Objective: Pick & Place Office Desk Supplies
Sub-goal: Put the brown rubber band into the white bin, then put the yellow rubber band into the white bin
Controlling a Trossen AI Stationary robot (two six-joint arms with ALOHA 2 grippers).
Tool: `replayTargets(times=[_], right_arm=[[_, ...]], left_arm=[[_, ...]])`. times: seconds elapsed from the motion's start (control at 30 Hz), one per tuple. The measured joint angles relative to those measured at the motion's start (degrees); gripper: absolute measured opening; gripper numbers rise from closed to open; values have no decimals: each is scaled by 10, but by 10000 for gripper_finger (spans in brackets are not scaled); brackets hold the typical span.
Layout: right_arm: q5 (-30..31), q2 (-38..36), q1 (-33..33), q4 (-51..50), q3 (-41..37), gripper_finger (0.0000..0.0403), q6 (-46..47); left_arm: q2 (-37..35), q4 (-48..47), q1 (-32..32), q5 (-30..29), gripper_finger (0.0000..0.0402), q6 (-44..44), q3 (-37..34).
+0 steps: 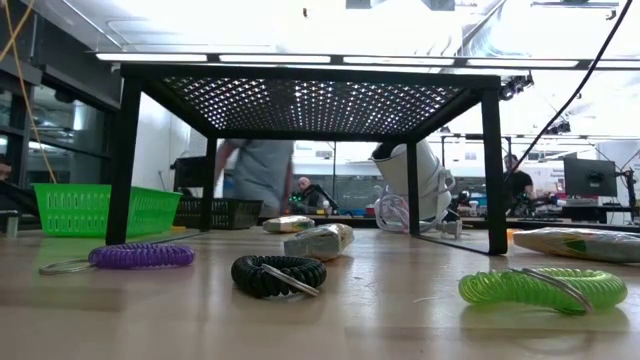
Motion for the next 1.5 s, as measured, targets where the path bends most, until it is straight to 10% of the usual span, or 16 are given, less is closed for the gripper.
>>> replayTargets(times=[0.83, 1.5], right_arm=[[62, -64, -37, -102, 0, 135, 56], [184, -159, -275, -159, 0, 135, 25]], left_arm=[[0, 2, 69, -4, 86, 109, 0], [0, 4, 152, -5, 86, 130, 0]])
